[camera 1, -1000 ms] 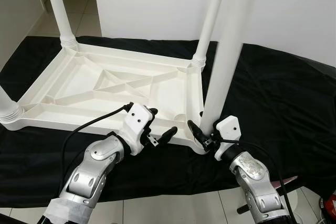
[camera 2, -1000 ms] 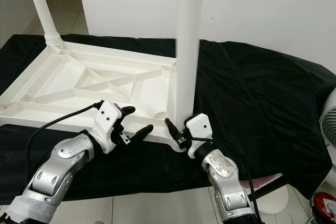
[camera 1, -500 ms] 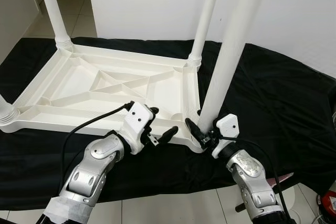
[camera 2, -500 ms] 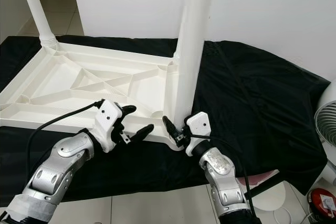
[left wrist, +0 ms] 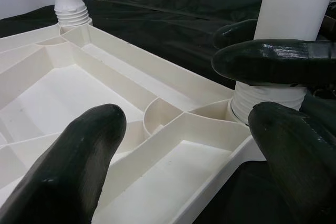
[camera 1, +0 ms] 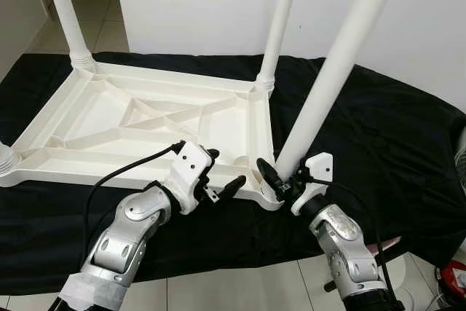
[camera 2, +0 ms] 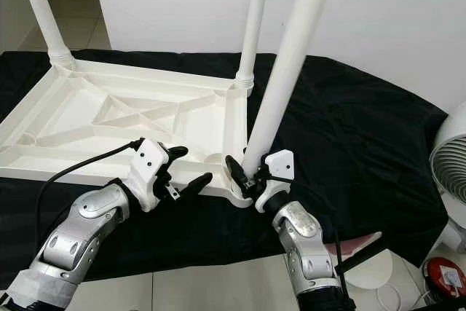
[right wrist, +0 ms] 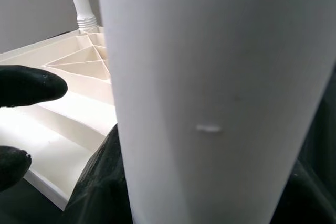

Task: Building children table

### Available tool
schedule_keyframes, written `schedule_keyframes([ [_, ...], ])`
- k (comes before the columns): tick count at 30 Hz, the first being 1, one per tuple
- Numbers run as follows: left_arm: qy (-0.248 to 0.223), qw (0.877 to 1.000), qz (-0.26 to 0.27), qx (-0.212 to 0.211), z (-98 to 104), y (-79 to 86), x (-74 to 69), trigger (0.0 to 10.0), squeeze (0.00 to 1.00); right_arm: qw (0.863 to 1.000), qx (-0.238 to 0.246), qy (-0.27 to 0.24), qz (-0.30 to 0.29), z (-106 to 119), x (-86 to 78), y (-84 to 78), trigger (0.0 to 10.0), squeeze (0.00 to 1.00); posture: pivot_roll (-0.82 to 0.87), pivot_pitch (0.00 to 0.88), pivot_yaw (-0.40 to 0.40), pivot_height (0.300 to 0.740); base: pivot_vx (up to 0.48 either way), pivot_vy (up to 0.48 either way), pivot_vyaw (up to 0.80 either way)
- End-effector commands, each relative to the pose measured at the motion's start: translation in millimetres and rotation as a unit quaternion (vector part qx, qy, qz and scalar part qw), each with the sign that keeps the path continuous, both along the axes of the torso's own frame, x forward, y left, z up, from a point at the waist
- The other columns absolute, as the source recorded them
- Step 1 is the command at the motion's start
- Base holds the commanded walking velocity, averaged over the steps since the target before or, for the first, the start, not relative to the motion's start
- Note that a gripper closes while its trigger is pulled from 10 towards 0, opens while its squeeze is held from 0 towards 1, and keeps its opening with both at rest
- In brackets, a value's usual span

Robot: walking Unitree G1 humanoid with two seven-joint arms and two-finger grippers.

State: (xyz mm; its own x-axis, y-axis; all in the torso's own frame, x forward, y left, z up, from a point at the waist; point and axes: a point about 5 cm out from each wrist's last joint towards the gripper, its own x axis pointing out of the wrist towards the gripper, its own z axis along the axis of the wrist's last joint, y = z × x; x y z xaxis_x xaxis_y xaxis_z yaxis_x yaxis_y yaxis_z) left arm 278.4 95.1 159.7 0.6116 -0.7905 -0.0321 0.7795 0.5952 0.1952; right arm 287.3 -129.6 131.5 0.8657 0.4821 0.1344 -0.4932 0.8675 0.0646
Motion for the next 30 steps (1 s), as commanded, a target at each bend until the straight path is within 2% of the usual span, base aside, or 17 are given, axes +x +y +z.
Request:
schedule_keyframes([
  [1, 0.0, 1.0, -0.011, 0.004, -0.8, -3.0, -2.5, 10.0, 0.0, 0.998, -0.004, 0.068, -0.014, -23.1, -1.8, -2.2, 10.0, 0.0, 0.07, 0.095, -0.067, 0.74, 0.0, 0.0, 0.0],
  [6, 0.0, 1.0, -0.011, 0.004, -1.4, -3.0, -2.6, 10.0, 0.0, 0.998, -0.013, 0.061, -0.01, -23.2, -4.0, -0.9, 10.0, 0.0, 0.07, 0.097, -0.068, 0.74, 0.0, 0.0, 0.0],
  [9, 0.0, 1.0, -0.011, 0.005, -1.3, -2.9, -2.7, 10.0, 0.0, 0.999, -0.024, 0.034, -0.003, -20.4, -6.6, 0.8, 10.0, 0.0, 0.07, 0.098, -0.069, 0.74, 0.0, 0.0, 0.0],
  [12, -0.001, 1.0, -0.009, 0.005, -1.1, -2.8, -2.8, 10.0, 0.0, 1.0, -0.027, -0.001, 0.012, -19.8, -16.2, 3.0, 10.0, 0.0, 0.07, 0.098, -0.071, 0.74, 0.0, 0.0, 0.0],
  [14, -0.001, 1.0, -0.009, 0.005, -0.9, -2.5, -2.9, 10.0, 0.0, 0.999, -0.04, -0.021, 0.015, -21.6, -21.7, 2.7, 10.0, 0.0, 0.07, 0.099, -0.072, 0.74, 0.0, 0.0, 0.0],
  [15, -0.001, 1.0, -0.008, 0.005, -0.8, -2.1, -3.1, 10.0, 0.0, 0.997, -0.061, -0.041, 0.019, -25.9, -29.4, 2.6, 10.0, 0.0, 0.07, 0.1, -0.071, 0.74, 0.0, 0.0, 0.0],
  [24, -0.001, 1.0, -0.009, 0.006, -0.5, -1.3, -2.7, 10.0, 0.0, 0.997, -0.067, -0.028, 0.014, -35.4, -33.4, -0.3, 10.0, 0.0, 0.06, 0.103, -0.064, 0.74, 0.0, 0.0, 0.0],
  [28, -0.001, 1.0, -0.011, 0.008, -0.6, -1.1, -2.5, 10.0, 0.0, 0.998, -0.061, 0.012, 0.007, -36.2, -24.2, 1.9, 10.0, 0.0, 0.06, 0.103, -0.063, 0.74, 0.0, 0.0, 0.0],
  [30, -0.001, 1.0, -0.011, 0.009, -0.6, -0.9, -2.4, 10.0, 0.0, 0.996, -0.08, 0.027, 0.007, -37.2, -19.2, 4.0, 10.0, 0.0, 0.06, 0.102, -0.061, 0.74, 0.0, 0.0, 0.0],
])
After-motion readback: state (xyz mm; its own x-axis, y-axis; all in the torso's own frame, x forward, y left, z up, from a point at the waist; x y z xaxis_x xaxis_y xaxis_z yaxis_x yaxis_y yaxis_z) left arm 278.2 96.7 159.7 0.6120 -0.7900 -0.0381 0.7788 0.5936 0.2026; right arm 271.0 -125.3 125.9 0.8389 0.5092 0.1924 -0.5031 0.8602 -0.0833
